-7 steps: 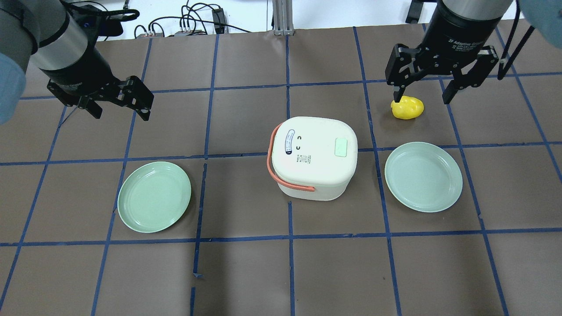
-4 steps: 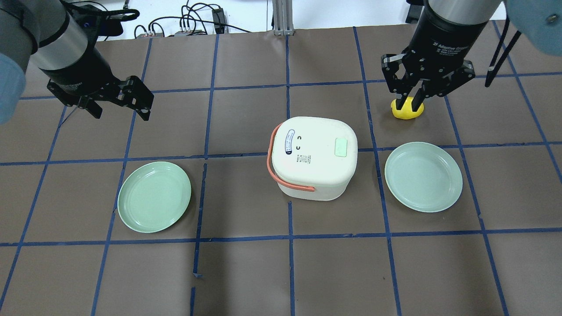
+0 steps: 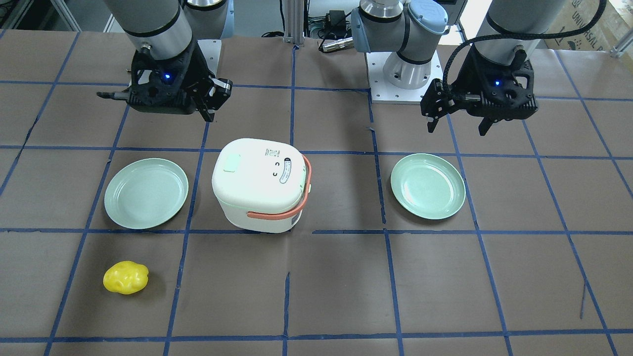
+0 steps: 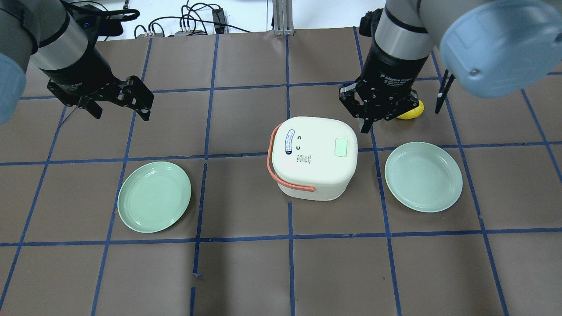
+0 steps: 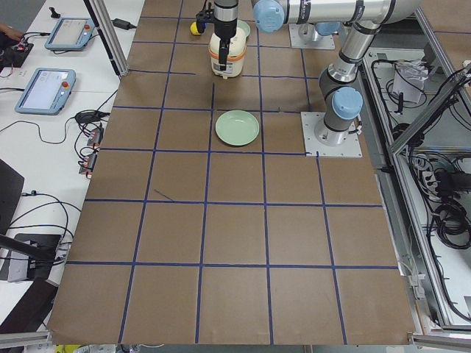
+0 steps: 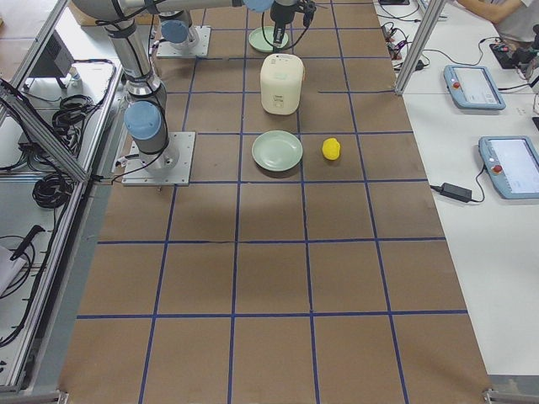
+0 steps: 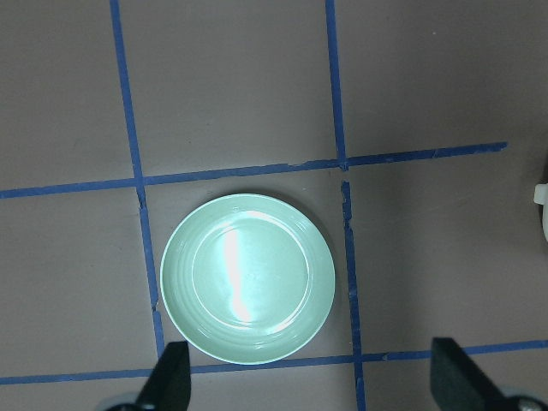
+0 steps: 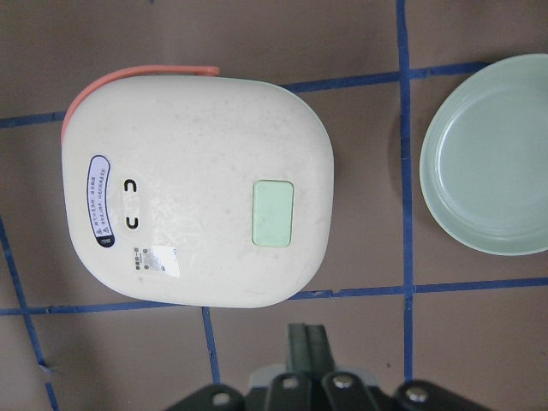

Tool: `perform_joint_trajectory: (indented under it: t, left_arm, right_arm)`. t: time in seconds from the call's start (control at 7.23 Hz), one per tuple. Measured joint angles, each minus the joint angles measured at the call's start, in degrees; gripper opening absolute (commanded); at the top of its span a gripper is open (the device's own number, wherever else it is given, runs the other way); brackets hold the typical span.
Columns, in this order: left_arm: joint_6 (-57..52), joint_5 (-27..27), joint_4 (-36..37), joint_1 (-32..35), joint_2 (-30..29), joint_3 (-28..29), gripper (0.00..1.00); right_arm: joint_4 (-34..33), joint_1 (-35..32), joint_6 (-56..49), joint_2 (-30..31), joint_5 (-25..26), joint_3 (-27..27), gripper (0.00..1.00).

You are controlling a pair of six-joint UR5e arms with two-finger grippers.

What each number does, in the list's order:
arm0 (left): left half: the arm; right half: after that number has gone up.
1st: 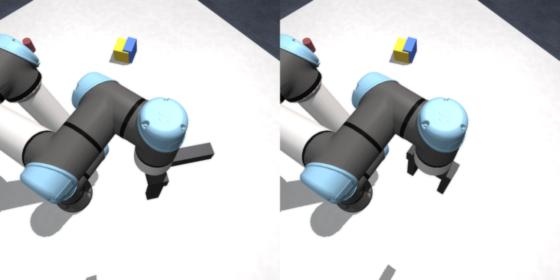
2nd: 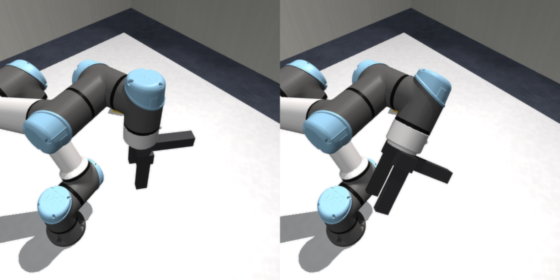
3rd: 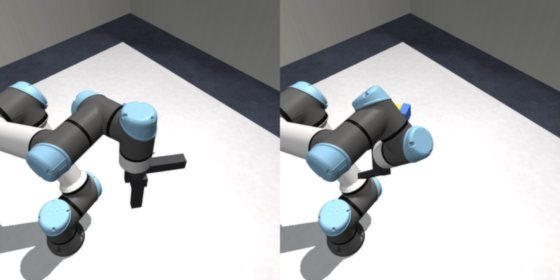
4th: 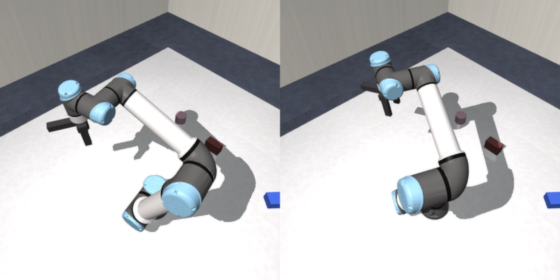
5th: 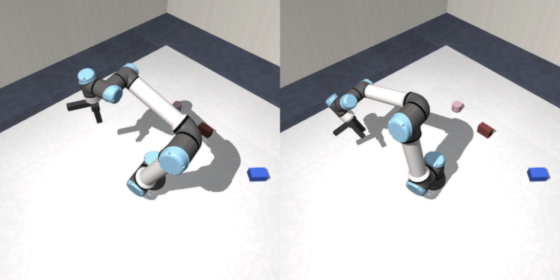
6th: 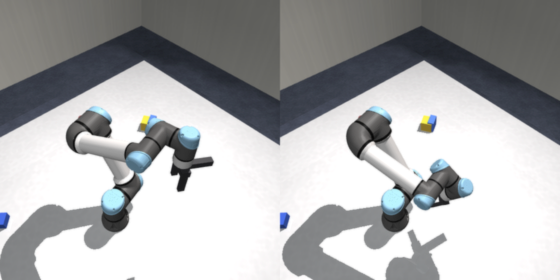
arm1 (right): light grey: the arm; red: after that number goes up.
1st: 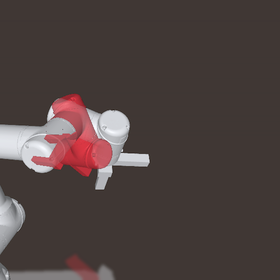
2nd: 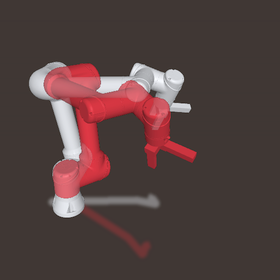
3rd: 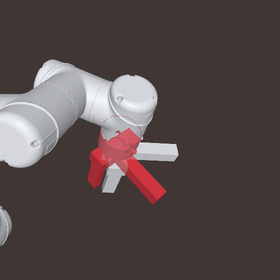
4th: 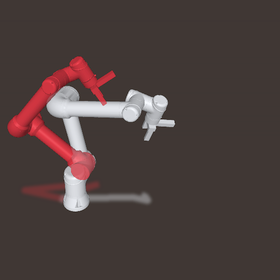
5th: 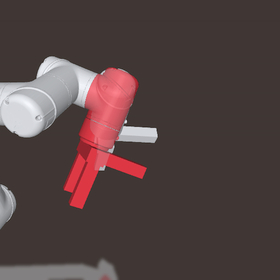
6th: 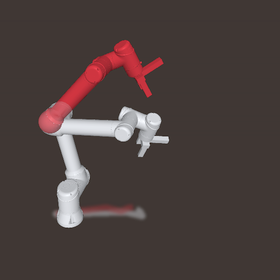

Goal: Press rice cooker button
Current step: 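Lower the right gripper and press down on the green button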

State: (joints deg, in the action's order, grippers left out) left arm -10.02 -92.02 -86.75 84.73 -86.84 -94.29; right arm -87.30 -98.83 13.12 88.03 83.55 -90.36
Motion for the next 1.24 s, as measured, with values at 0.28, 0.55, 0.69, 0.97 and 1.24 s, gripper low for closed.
perform_joint_trajectory:
  t: [0.28,0.55,0.69,0.97,1.24]
  left_arm:
    - [0.00,0.00,0.00,0.00,0.00,0.01,1.00]
    - [0.00,0.00,0.00,0.00,0.00,-0.01,1.00]
    - [0.00,0.00,0.00,0.00,0.00,-0.01,1.00]
    - [0.00,0.00,0.00,0.00,0.00,-0.01,1.00]
    - [0.00,0.00,0.00,0.00,0.00,-0.01,1.00]
  right_arm:
    - [-5.03,-1.11,-0.34,-0.93,0.07,-3.04,0.08]
    - [-8.00,-1.24,-0.32,-1.70,0.18,-4.41,0.08]
    - [-8.84,-1.27,-0.22,-2.20,0.08,-4.83,0.08]
    - [-10.83,-1.28,0.02,-3.43,0.02,-5.33,0.08]
    - [-12.56,-1.28,0.25,-4.74,-0.04,-5.58,0.08]
